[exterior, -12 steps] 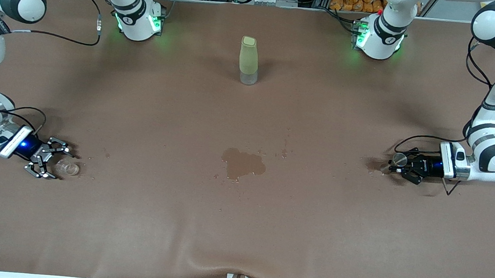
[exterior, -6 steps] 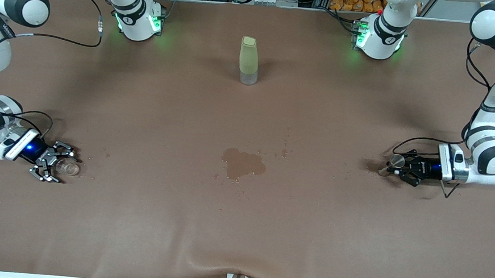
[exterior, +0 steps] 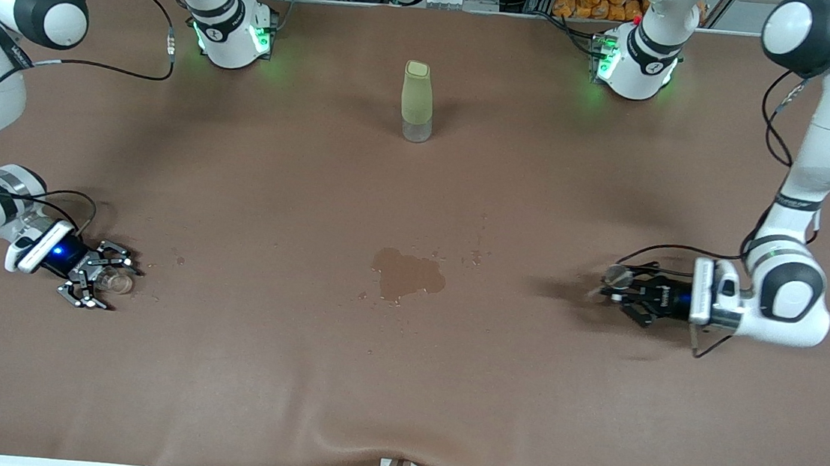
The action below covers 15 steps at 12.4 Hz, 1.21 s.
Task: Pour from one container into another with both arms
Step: 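Lift the jigger with the left gripper while the right gripper lifts the beaker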
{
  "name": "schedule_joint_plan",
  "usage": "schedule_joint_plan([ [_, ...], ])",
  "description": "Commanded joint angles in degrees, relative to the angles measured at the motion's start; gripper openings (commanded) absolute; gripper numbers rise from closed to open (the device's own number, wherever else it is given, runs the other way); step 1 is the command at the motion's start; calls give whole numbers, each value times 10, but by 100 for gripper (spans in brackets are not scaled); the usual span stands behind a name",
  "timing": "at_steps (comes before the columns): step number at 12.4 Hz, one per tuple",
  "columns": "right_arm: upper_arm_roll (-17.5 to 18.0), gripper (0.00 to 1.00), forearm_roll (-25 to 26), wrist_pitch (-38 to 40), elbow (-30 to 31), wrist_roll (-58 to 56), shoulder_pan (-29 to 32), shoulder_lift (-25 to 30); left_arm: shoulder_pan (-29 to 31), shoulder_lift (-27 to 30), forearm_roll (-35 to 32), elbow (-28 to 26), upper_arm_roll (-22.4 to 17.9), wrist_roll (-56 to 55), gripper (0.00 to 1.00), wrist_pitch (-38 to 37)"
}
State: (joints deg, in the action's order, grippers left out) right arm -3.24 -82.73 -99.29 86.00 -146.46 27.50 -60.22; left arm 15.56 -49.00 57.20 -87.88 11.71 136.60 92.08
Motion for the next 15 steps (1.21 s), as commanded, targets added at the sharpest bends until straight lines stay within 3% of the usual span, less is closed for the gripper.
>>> schedule_joint_plan([
  [1,-1,100,-19,1,-14,-5,-7,-12,-39,9,1,15,0,-35,0,2],
  [2,0,100,-19,1,-14,-5,-7,-12,-63,8,8,26,0,-42,0,8],
  [5,2,63,-19,3,-14,-5,-7,-12,-115,7,72,29,0,-58,0,34],
  [9,3,49,-19,8,-15,-1,-3,-11,-208,7,190,46,0,-68,0,113],
  [13,3,16,-19,18,-17,-1,-2,-11,-253,-3,262,62,0,-74,0,166],
  [15,3,9,-19,21,-17,-1,-3,-10,-281,-4,309,62,0,-73,0,211],
])
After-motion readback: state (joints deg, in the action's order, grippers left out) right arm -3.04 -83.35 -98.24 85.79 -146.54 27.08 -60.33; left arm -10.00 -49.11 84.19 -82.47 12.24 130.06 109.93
